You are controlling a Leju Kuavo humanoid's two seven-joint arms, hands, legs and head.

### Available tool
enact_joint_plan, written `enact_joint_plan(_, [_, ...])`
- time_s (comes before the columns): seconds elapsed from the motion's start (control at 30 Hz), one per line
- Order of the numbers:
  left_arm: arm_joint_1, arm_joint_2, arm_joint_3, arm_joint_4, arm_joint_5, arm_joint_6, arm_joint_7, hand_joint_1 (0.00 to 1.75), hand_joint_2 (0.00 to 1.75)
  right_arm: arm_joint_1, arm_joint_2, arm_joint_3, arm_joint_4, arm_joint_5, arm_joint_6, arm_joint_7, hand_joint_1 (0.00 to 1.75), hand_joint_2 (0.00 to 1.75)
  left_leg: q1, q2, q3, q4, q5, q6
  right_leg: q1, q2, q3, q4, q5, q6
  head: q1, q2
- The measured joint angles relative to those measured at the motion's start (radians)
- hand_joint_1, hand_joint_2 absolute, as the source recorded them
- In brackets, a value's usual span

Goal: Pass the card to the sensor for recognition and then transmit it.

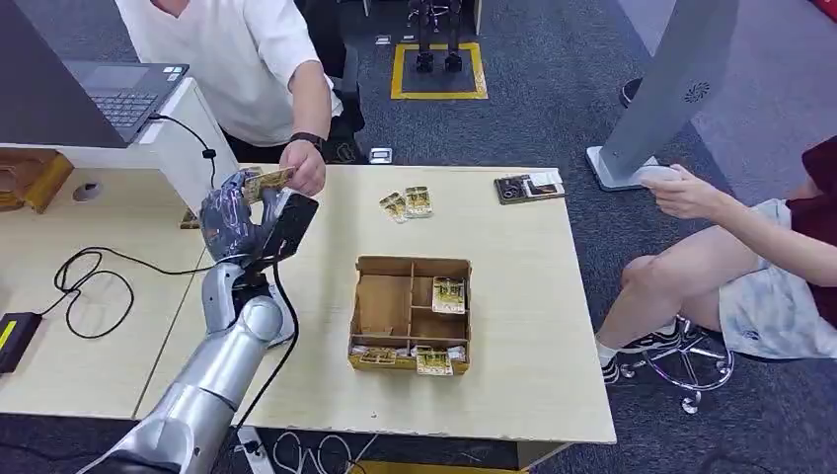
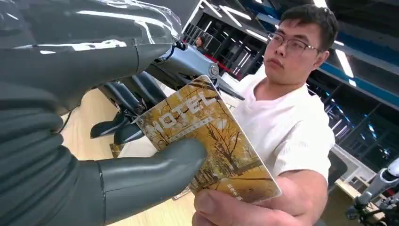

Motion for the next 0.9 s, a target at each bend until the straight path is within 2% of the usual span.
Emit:
enact_joint_plan(0.03, [-0.002,0.000,-0.002,0.005,0.012,0.000,-0.002,0.00,1.75,0.000,0.000,0.000,0.000,0.000,0.000,0.000,0.00,1.75,0.000,0.000,0.000,0.000,0.000,0.000,0.000,0.000,0.000,0.000,0.000,0.000,0.000,0.000])
enact_joint_plan(0.5, [0.004,0.016,-0.056,0.027,0.124,0.000,-0.037,0.00,1.75,0.000,-0.002,0.000,-0.002,-0.001,0.000,-0.003,0.00,1.75,0.000,0.000,0.000,0.000,0.000,0.000,0.000,0.000,0.000,0.000,0.000,0.000,0.000,0.000])
enact_joint_plan(0.9, [0.047,0.043,-0.103,-0.030,0.182,0.000,-0.038,0.00,1.75,0.000,-0.002,0.000,-0.002,-0.001,-0.001,-0.003,0.00,1.75,0.000,0.000,0.000,0.000,0.000,0.000,0.000,0.000,0.000,0.000,0.000,0.000,0.000,0.000])
